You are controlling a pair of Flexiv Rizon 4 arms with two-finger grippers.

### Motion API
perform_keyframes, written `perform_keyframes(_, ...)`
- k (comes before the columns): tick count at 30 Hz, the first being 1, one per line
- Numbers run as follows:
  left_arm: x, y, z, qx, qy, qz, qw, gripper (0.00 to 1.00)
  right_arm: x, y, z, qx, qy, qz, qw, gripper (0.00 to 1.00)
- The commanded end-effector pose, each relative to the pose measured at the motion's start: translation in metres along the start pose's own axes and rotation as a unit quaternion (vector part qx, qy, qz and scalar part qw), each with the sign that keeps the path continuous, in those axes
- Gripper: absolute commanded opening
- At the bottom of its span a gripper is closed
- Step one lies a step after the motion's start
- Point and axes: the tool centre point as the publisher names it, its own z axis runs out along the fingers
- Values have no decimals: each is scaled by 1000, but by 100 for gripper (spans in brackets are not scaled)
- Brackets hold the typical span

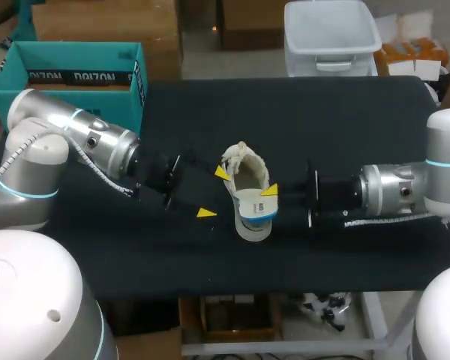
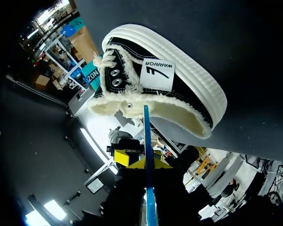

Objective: Open the shoe tongue, take the insole out of the shoe, put the insole back into the shoe, and pack the shoe into the shoebox

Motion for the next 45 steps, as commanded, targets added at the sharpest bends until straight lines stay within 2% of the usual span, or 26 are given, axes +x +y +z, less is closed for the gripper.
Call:
perform_keyframes(1, -1, 2, 12, -3, -86, 6, 996, 67, -2, 1, 0, 9, 4, 2, 1000, 0)
perform_keyframes(2, -3, 3, 14, -2, -92, 10, 996, 58, -2, 2, 1, 9, 2, 5, 1000, 0)
perform_keyframes(7, -9, 7, 23, -9, -102, 18, 995, 55, 0, 3, 2, 13, 3, 6, 1000, 0)
perform_keyframes(10, -11, 8, 26, -9, -100, 18, 995, 47, 0, 4, 5, 11, 4, 6, 1000, 0)
perform_keyframes(15, -12, 7, 28, -4, -97, 19, 995, 46, -4, 7, 8, 3, 7, 11, 1000, 0)
perform_keyframes(17, -13, 7, 30, -3, -96, 20, 995, 40, -4, 7, 9, 3, 8, 10, 1000, 0)
perform_keyframes(20, -14, 8, 30, -1, -94, 20, 995, 19, -5, 8, 10, 0, 8, 12, 1000, 0)
perform_keyframes(21, -14, 8, 30, -1, -93, 21, 995, 15, -5, 8, 10, -1, 8, 13, 1000, 0)
perform_keyframes(26, -15, 12, 33, -11, -76, 21, 997, 9, -4, 8, 12, -3, 8, 15, 1000, 0)
perform_keyframes(28, -16, 12, 33, -15, -69, 25, 997, 0, -4, 8, 12, -4, 7, 16, 1000, 0)
perform_keyframes(32, -17, 12, 33, -20, -59, 30, 998, 0, -3, 9, 14, -2, 4, 17, 1000, 0)
perform_keyframes(34, -18, 12, 33, -24, -51, 33, 998, 0, -3, 9, 15, -1, -2, 22, 1000, 63)
perform_keyframes(35, -19, 13, 33, -26, -48, 36, 998, 0, -2, 8, 16, -3, -7, 26, 1000, 79)
perform_keyframes(36, -20, 13, 33, -29, -43, 38, 998, 0, -2, 7, 16, -4, -9, 27, 1000, 80)
perform_keyframes(39, -22, 14, 32, -33, -38, 42, 998, 0, -3, 5, 15, -8, -15, 32, 999, 73)
perform_keyframes(42, -24, 15, 31, -35, -30, 45, 998, 0, -4, 4, 15, -8, -19, 37, 999, 75)
perform_keyframes(44, -25, 17, 32, -37, -23, 49, 998, 0, -5, 4, 14, -9, -20, 38, 999, 70)
perform_keyframes(45, -25, 18, 32, -36, -13, 52, 998, 0, -5, 4, 13, -9, -21, 39, 999, 60)
